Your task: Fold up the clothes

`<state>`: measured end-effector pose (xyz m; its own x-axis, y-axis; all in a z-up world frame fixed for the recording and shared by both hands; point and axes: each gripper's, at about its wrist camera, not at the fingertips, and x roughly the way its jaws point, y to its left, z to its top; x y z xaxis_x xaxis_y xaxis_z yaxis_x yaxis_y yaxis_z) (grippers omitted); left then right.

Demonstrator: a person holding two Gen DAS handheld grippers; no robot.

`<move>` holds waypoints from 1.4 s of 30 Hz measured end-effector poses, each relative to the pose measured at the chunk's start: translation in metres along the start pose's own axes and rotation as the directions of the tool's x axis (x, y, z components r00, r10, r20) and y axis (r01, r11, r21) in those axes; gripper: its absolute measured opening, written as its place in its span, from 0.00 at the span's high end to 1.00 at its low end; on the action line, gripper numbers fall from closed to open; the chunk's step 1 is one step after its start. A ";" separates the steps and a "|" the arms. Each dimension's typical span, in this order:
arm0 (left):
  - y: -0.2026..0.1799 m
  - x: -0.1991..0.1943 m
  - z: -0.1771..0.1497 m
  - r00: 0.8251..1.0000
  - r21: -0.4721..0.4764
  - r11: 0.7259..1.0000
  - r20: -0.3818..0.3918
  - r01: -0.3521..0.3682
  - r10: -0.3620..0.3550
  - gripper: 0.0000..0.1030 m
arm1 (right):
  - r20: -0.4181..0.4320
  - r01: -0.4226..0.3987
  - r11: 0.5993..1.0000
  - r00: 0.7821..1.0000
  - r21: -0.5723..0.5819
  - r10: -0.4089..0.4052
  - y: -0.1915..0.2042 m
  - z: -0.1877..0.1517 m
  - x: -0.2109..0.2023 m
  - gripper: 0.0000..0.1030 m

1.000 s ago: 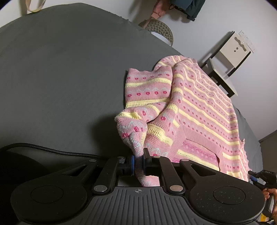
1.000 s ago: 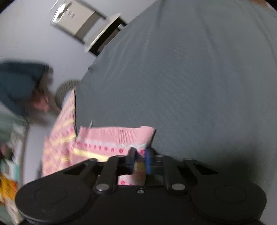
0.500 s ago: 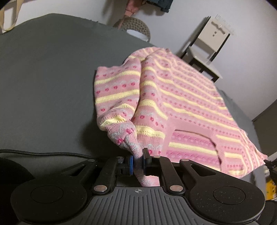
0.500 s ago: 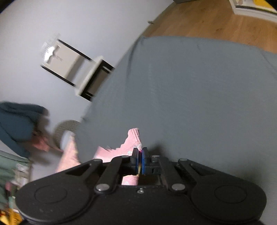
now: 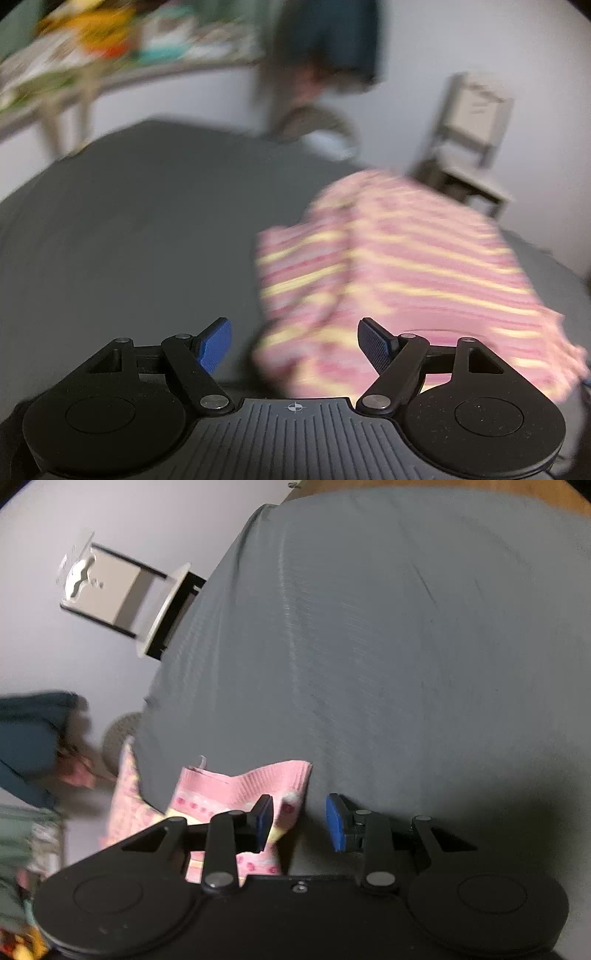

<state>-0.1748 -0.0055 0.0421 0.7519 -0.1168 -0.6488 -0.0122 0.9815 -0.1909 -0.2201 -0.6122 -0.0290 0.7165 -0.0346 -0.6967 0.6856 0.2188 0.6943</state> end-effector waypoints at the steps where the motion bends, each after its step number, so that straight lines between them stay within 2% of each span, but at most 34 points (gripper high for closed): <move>1: -0.017 -0.002 -0.001 0.996 0.041 0.995 0.009 0.090 -0.090 0.26 | -0.007 -0.014 1.000 1.000 0.008 0.014 0.000 -0.001 0.002 0.69; 2: -0.033 -0.002 -0.003 0.985 0.076 0.983 -0.003 0.170 -0.170 0.26 | -0.016 -0.018 1.000 1.000 0.004 0.018 0.001 -0.003 0.005 0.67; 3: -0.053 0.002 -0.008 0.963 0.113 0.956 -0.032 0.271 -0.269 0.26 | -0.025 -0.021 1.000 0.999 0.001 0.021 0.002 -0.004 0.007 0.64; 4: -0.071 0.008 -0.013 0.939 0.135 0.929 -0.065 0.344 -0.339 0.27 | -0.029 -0.024 1.000 0.999 -0.004 0.024 0.003 -0.005 0.009 0.63; 6: -0.112 0.023 -0.025 0.889 0.189 0.870 -0.142 0.456 -0.435 0.27 | -0.028 -0.030 0.999 0.999 -0.013 0.029 0.005 -0.008 0.011 0.59; 7: -0.132 0.033 -0.034 0.868 0.221 0.841 -0.186 0.494 -0.461 0.27 | -0.028 -0.033 0.999 0.999 -0.017 0.032 0.006 -0.009 0.012 0.59; 9: -0.165 0.051 -0.048 0.842 0.267 0.803 -0.267 0.533 -0.470 0.27 | -0.034 -0.044 0.999 0.998 -0.021 0.043 0.006 -0.009 0.014 0.58; 12: -0.195 0.080 -0.068 0.809 0.271 0.781 -0.373 0.563 -0.455 0.27 | -0.049 -0.071 0.997 0.996 -0.006 0.071 0.003 -0.007 0.017 0.58; 14: -0.204 0.088 -0.077 0.799 0.262 0.783 -0.411 0.564 -0.438 0.28 | -0.057 -0.094 0.995 0.994 0.018 0.095 -0.001 -0.006 0.017 0.58; 15: -0.206 0.091 -0.080 0.795 0.255 0.785 -0.423 0.565 -0.435 0.32 | -0.057 -0.103 0.994 0.993 0.031 0.105 -0.003 -0.005 0.018 0.58; 16: -0.208 0.094 -0.083 0.789 0.245 0.786 -0.434 0.568 -0.435 0.37 | -0.056 -0.112 0.993 0.992 0.043 0.114 -0.004 -0.005 0.019 0.59; 18: -0.212 0.096 -0.088 0.790 0.240 0.789 -0.431 0.566 -0.435 0.42 | -0.055 -0.127 0.990 0.990 0.061 0.131 -0.008 -0.004 0.022 0.60; 20: -0.213 0.097 -0.089 0.783 0.237 0.780 -0.428 0.579 -0.451 0.56 | -0.054 -0.144 0.987 0.987 0.077 0.149 -0.012 -0.004 0.025 0.62; 21: -0.213 0.098 -0.089 0.779 0.236 0.775 -0.427 0.587 -0.459 0.58 | -0.055 -0.150 0.985 0.986 0.082 0.155 -0.013 -0.004 0.026 0.65; 24: -0.219 0.096 -0.091 0.783 0.287 0.751 -0.422 0.594 -0.458 0.69 | -0.056 -0.154 0.984 0.986 0.089 0.159 -0.016 -0.004 0.029 0.72; 25: -0.221 0.096 -0.093 0.795 0.311 0.752 -0.415 0.581 -0.443 0.77 | -0.052 -0.148 0.986 0.987 0.083 0.152 -0.016 -0.004 0.029 0.75; 26: -0.219 0.097 -0.092 0.793 0.298 0.756 -0.414 0.582 -0.447 0.86 | -0.049 -0.141 0.987 0.988 0.076 0.145 -0.015 -0.004 0.029 0.83; 28: -0.216 0.098 -0.091 0.788 0.270 0.765 -0.413 0.585 -0.457 0.96 | -0.042 -0.129 0.990 0.990 0.063 0.132 -0.015 -0.005 0.029 0.91; 30: -0.215 0.098 -0.089 0.775 0.251 0.762 -0.427 0.597 -0.466 0.97 | -0.029 -0.116 0.992 0.993 0.046 0.117 -0.014 -0.006 0.028 0.95; 35: -0.211 0.093 -0.083 0.744 0.182 0.758 -0.432 0.626 -0.510 0.97 | 0.052 -0.080 0.997 0.995 -0.016 0.081 -0.002 -0.010 0.006 0.96; 39: -0.207 0.078 -0.071 0.714 0.182 0.721 -0.428 0.668 -0.554 0.97 | 0.088 -0.102 0.995 0.991 0.017 0.100 0.003 -0.009 -0.022 0.97; 42: -0.208 0.067 -0.063 0.701 0.210 0.691 -0.428 0.691 -0.571 0.97 | 0.095 -0.106 0.994 0.990 0.025 0.104 0.009 -0.007 -0.045 0.97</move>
<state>-0.1631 -0.2266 -0.0080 0.2520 -0.7070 -0.6608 0.6502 0.6295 -0.4255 -0.2471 -0.6016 0.0071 0.7926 -0.1042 -0.6007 0.6085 0.1972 0.7687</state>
